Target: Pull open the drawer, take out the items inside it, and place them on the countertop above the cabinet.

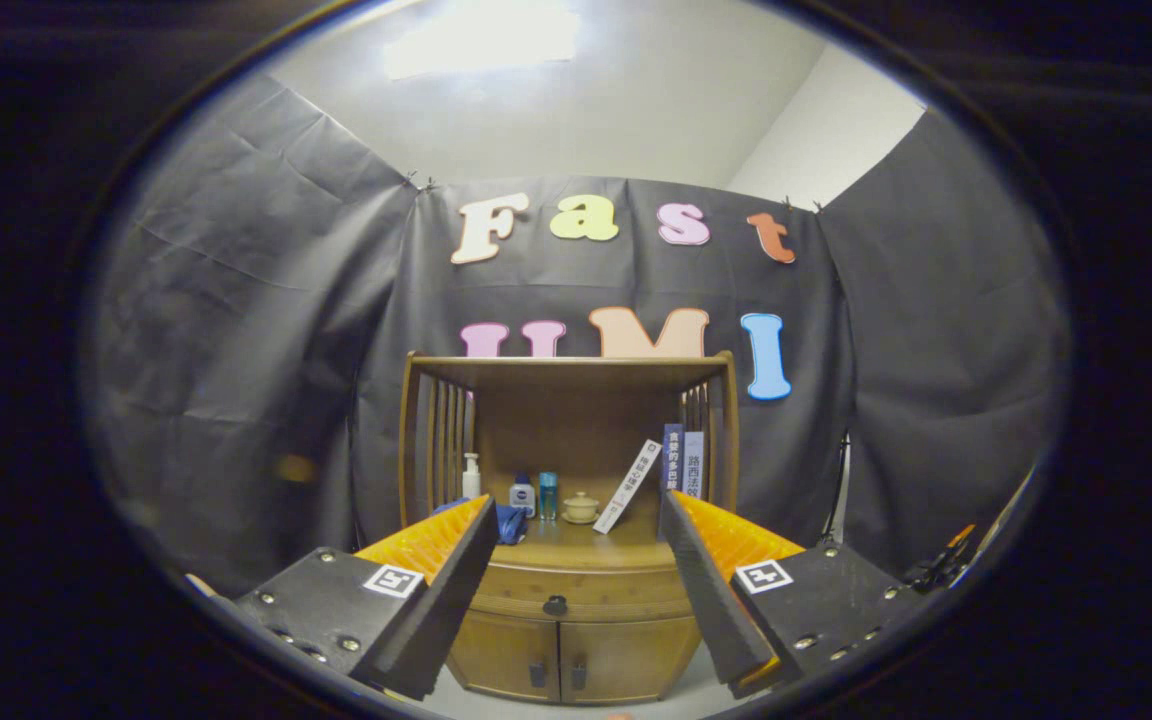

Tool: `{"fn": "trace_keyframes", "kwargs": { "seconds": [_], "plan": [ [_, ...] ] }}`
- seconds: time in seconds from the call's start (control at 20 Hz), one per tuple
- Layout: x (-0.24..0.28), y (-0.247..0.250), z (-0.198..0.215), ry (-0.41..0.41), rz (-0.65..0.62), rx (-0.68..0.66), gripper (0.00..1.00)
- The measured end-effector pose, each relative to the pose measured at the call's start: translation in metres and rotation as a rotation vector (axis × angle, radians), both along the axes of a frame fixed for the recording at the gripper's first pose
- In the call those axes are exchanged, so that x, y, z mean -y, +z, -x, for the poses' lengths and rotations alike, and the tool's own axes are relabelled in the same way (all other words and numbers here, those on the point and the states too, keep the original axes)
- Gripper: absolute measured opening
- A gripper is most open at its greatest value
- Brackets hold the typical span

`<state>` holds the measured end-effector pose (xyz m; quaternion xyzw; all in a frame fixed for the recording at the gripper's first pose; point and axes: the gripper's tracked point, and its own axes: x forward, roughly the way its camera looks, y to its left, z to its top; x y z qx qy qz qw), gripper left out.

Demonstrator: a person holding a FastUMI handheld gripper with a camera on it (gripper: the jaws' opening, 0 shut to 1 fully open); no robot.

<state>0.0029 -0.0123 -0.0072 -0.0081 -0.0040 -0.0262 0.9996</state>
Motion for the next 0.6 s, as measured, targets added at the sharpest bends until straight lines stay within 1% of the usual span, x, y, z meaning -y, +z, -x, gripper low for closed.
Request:
{"fn": "trace_keyframes", "kwargs": {
  "seconds": [0.6],
  "plan": [
    [0.005,-0.014,-0.006,-0.023,-0.015,-0.007,0.98]
  ]
}}
